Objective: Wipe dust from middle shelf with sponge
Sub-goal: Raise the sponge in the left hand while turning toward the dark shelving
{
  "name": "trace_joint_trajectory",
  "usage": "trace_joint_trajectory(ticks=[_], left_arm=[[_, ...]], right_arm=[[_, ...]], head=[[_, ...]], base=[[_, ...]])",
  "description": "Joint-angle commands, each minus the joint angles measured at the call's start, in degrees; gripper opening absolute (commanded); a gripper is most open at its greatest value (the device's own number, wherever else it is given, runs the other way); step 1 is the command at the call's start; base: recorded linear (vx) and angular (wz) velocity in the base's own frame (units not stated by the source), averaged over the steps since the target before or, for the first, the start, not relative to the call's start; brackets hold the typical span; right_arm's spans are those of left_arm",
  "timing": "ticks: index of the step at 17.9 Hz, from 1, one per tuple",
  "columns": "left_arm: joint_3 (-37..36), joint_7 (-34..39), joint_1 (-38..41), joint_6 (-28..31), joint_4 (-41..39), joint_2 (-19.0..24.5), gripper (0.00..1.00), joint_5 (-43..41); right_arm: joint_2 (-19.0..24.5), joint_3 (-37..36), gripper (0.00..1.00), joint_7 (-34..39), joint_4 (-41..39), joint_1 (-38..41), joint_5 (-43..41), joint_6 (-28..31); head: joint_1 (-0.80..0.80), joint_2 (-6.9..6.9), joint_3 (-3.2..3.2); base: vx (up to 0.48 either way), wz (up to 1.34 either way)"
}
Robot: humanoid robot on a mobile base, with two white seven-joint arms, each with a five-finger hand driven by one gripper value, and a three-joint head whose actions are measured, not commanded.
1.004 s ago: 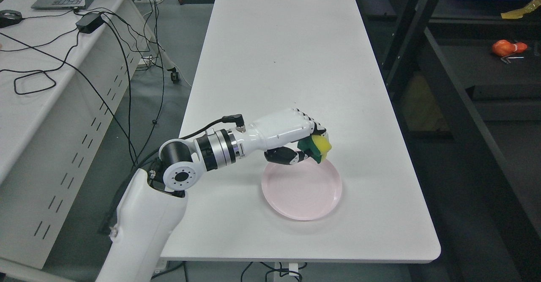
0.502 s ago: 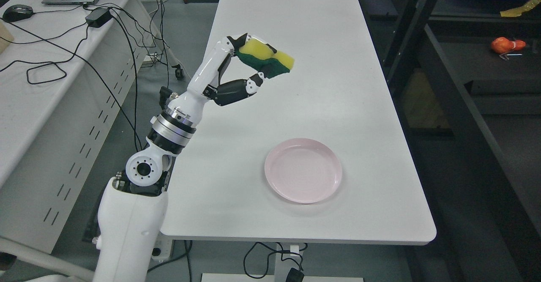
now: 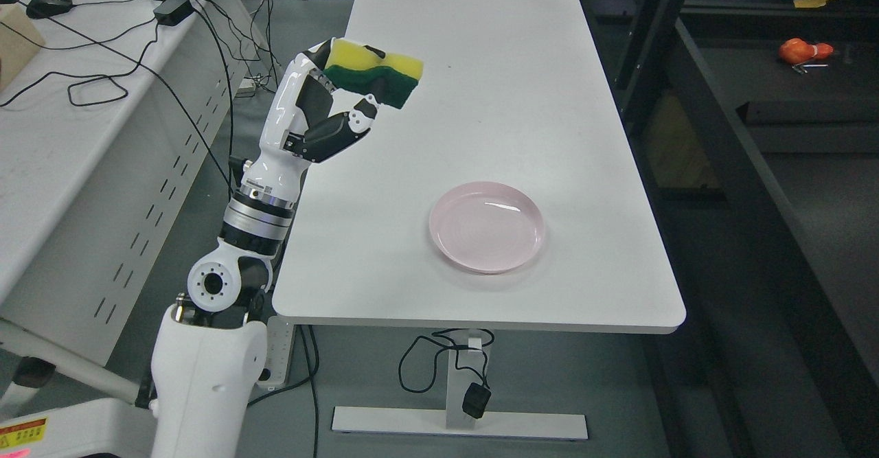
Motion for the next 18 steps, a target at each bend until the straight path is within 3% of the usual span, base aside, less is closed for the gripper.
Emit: trace_joint_trajectory(ticks=[1,8,18], left_arm=[[1.64,0.59,0.62,0.09,0.55,0.70,0.12,3.28],[-1.61,0.59,0.62,0.01,0.55,0.70,0.12,4.07],[-2.67,0.68,0.62,0.01,0.55,0.70,0.12,5.57]], right_arm=[[-1.00,-0.02,1.00,-0.05,-1.00,0.01,0.00,0.02],[-1.00,-0.02,1.00,-0.05,-1.00,0.01,0.00,0.02],[-1.00,-0.02,1.00,-0.05,-1.00,0.01,0.00,0.02]], head=[[0.00,0.00,0.00],[0.00,0.00,0.00],[0.00,0.00,0.00]], base=[[-0.216,0.24],[-0.257,0.13],[-0.277,-0.32]])
